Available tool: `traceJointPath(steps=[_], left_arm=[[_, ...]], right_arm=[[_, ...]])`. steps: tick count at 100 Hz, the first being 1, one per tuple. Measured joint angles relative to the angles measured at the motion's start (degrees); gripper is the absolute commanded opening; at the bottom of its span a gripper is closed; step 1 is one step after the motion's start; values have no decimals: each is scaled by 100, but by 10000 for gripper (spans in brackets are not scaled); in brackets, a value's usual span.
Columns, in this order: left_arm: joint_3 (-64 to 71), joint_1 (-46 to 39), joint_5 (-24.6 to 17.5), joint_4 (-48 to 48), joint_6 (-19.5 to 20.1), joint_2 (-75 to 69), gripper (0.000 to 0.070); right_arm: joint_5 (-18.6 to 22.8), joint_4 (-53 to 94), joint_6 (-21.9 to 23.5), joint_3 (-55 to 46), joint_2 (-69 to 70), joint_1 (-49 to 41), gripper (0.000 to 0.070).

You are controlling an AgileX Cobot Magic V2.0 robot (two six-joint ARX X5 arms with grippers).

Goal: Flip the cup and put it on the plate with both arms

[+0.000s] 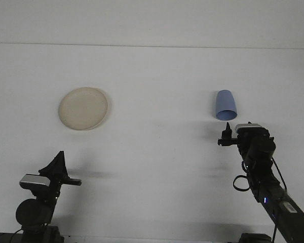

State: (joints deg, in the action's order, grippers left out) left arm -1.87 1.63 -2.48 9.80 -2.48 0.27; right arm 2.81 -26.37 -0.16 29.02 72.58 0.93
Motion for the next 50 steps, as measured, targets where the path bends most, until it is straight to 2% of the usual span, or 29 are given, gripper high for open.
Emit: traceJointPath(steps=[19, 36, 50], left_arm=[[0, 0, -2, 0, 0, 0, 11], [0, 0, 0, 0, 2, -2, 11], [-2, 0, 0, 2, 0, 0, 11]], right_arm=[[175, -1049, 0, 11, 848, 269, 535], [603, -1134, 0, 343, 1611, 525, 535], [778, -1187, 0, 780, 2090, 551, 535]])
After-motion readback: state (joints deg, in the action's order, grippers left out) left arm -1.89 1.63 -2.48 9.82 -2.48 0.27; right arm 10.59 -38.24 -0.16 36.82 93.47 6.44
